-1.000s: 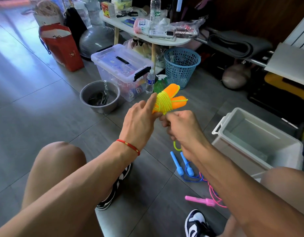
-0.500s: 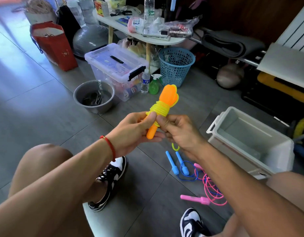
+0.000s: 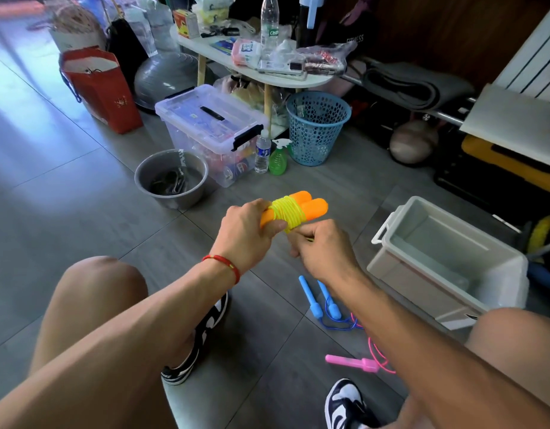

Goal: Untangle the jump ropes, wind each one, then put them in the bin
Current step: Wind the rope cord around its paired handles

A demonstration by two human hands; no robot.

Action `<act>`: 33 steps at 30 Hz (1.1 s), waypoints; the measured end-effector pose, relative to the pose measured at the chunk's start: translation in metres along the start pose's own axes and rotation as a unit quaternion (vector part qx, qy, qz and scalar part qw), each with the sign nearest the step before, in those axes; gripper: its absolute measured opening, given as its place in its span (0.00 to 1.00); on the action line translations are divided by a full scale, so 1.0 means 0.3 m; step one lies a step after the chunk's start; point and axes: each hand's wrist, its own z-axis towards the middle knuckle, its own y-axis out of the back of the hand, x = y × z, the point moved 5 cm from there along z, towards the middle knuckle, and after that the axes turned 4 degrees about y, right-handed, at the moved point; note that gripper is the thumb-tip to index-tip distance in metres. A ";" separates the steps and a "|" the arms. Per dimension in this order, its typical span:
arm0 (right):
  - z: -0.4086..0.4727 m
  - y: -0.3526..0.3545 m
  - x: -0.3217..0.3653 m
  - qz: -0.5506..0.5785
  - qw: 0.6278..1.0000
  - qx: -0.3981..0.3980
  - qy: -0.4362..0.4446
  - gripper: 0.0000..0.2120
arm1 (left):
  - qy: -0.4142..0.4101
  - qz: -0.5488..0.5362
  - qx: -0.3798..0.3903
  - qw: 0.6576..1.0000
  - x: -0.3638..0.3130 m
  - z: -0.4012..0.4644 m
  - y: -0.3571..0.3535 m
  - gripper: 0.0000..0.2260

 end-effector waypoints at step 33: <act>-0.059 0.138 0.011 0.508 0.852 0.034 -0.124 0.04 | -0.085 -0.356 0.138 0.920 -0.084 -0.037 0.041 0.19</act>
